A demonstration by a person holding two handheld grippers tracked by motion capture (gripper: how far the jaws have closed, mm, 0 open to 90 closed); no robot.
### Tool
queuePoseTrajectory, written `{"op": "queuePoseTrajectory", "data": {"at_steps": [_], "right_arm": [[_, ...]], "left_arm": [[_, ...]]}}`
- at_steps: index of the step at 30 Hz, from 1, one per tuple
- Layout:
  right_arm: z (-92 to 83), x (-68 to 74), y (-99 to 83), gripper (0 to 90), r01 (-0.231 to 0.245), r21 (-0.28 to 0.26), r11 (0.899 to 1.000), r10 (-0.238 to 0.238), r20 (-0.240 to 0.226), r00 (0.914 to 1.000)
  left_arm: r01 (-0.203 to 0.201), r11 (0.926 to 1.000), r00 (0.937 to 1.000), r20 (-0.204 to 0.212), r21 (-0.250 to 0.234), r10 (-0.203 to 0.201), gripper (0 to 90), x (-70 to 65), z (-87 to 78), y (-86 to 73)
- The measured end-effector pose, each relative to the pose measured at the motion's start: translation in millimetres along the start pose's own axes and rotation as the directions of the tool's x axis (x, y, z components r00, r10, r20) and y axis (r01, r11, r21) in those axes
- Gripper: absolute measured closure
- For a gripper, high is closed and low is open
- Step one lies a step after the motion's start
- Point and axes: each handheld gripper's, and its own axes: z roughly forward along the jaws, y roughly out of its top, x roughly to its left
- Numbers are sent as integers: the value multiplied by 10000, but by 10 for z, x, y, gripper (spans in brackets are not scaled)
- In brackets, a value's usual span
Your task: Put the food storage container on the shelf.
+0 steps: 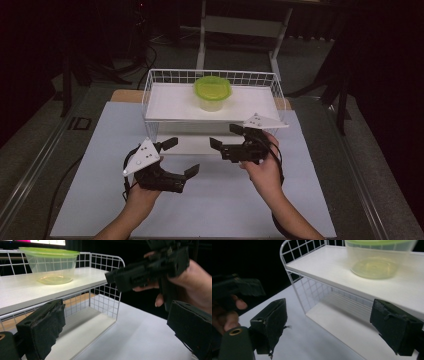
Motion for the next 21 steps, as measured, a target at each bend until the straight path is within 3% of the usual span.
{"op": "queuePoseTrajectory", "data": {"at_steps": [10, 18, 21], "right_arm": [[-166, -134, -387, 142, 40, -300, 9995, -43, -82, 10000], [-310, -189, -665, 143, 261, 2, 9997, -261, -64, 9996], [-359, -200, -757, 143, 257, -39, 9997, -257, -103, 9996]], "left_arm": [[-17, 9997, 10000, -18, 223, 18, 22, 36, -82, -180], [259, 9977, 9997, -19, 631, -258, 22, 77, -167, -423], [157, 9964, 9999, -32, 829, -155, 22, 77, -186, -518]]}}
